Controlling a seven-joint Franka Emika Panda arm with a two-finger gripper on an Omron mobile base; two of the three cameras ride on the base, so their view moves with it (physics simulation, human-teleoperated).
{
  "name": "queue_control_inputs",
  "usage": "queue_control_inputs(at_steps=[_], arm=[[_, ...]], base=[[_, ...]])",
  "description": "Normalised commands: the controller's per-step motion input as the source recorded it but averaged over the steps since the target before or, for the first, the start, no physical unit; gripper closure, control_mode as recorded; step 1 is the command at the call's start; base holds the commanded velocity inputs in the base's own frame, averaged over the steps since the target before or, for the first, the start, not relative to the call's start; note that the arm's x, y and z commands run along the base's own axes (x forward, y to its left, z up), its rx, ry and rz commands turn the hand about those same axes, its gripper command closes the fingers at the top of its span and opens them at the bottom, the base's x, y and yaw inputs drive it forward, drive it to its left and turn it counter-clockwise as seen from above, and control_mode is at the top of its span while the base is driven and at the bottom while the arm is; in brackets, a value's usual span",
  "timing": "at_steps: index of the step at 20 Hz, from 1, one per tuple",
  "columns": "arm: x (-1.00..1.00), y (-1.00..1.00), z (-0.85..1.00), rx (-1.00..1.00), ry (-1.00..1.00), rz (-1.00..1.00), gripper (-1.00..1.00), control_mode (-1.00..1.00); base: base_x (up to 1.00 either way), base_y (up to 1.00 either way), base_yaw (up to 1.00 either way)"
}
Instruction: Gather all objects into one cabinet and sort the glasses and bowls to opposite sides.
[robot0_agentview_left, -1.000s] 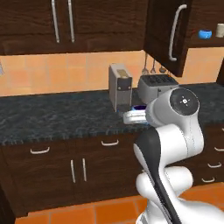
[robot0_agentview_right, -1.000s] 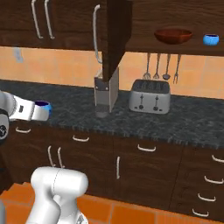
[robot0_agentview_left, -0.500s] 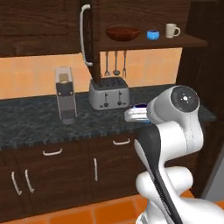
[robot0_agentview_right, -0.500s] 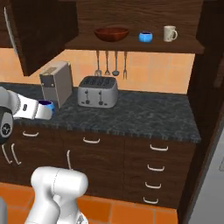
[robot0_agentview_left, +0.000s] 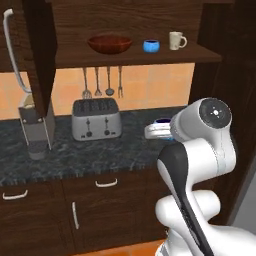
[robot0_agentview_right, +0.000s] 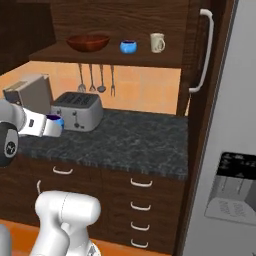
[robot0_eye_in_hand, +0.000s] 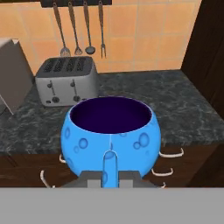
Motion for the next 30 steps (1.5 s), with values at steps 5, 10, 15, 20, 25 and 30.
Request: queue_control_inputs(at_steps=[5, 10, 15, 20, 25, 30], arm=[[0.0, 0.0, 0.0, 0.0, 0.0, 0.0, 1.0, 1.0], [0.0, 0.0, 0.0, 0.0, 0.0, 0.0, 1.0, 1.0], [0.0, 0.0, 0.0, 0.0, 0.0, 0.0, 1.0, 1.0], [0.0, 0.0, 0.0, 0.0, 0.0, 0.0, 1.0, 1.0], [0.0, 0.0, 0.0, 0.0, 0.0, 0.0, 1.0, 1.0], [0.0, 0.0, 0.11, 0.0, -0.04, 0.0, 1.0, -1.0]], base=[[0.55, -0.46, 0.0], [0.45, -0.55, 0.0], [0.45, -0.19, 0.0], [0.22, -0.16, 0.0], [0.0, -0.06, 0.0], [0.0, 0.0, 0.0]])
